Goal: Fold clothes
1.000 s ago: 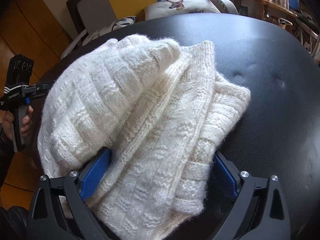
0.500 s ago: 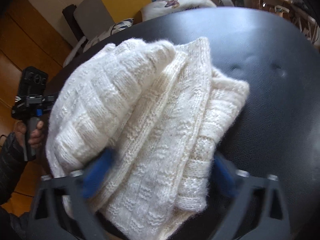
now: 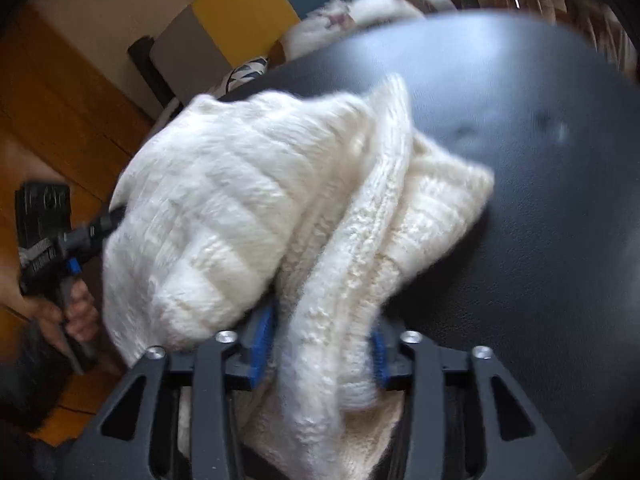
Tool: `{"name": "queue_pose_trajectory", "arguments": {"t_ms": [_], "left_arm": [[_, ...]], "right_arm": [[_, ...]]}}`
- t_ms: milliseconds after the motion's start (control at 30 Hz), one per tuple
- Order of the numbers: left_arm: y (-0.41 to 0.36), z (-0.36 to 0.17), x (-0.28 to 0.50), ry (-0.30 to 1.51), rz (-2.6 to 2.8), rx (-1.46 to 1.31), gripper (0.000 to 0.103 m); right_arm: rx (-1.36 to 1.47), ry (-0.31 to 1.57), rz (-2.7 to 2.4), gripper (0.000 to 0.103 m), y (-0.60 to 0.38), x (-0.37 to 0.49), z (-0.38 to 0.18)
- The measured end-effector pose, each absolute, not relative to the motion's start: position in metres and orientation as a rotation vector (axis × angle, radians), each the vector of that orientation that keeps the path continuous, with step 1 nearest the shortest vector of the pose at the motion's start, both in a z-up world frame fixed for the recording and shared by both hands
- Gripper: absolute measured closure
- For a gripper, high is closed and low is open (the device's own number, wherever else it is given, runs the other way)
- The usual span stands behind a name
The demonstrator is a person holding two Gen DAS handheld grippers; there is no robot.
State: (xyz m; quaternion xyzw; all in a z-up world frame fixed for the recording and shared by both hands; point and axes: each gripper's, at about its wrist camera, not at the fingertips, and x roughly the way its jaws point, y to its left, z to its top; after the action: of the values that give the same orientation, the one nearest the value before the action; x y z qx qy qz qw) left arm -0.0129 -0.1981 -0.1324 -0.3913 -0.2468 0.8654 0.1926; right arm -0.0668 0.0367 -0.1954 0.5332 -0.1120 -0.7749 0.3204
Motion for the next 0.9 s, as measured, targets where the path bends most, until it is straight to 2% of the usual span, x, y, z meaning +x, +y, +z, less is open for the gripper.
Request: {"name": "queue_pose_trajectory", "arguments": {"t_ms": [100,200,233,267,300,400,633,900], "left_arm": [[-0.196,-0.132,-0.015,-0.667,2.437,-1.131,0.069],[-0.194,-0.131,-0.017,-0.641,2.445,-1.163,0.066],[-0.194,-0.131,-0.017,-0.632,2.447,-1.174,0.066],[-0.193,-0.131,-0.018,-0.623,2.45,-1.185,0.07],[-0.193,-0.131,-0.019,-0.614,2.452,-1.196,0.072],[-0.187,-0.119,-0.005,-0.583,2.502,-1.113,0.077],[-0.196,-0.081,0.038,-0.574,2.638,-0.909,0.08],[-0.274,-0.053,0.116,-0.666,2.942,-0.766,0.083]], "right_arm": [[1.434,-0.349,-1.981,0.046,0.044,-0.069,-0.197],[1.426,-0.223,-2.018,0.037,0.032,-0.063,-0.19],[1.421,-0.169,-2.032,0.037,0.027,-0.06,-0.189],[1.421,-0.115,-2.049,0.039,0.021,-0.057,-0.187],[1.416,-0.087,-2.071,0.052,0.019,-0.055,-0.184],[1.359,-0.058,-2.13,0.068,0.018,-0.047,-0.173],[1.235,0.006,-2.104,0.072,-0.009,-0.04,-0.151],[1.079,0.139,-1.846,0.074,-0.135,-0.046,-0.134]]}}
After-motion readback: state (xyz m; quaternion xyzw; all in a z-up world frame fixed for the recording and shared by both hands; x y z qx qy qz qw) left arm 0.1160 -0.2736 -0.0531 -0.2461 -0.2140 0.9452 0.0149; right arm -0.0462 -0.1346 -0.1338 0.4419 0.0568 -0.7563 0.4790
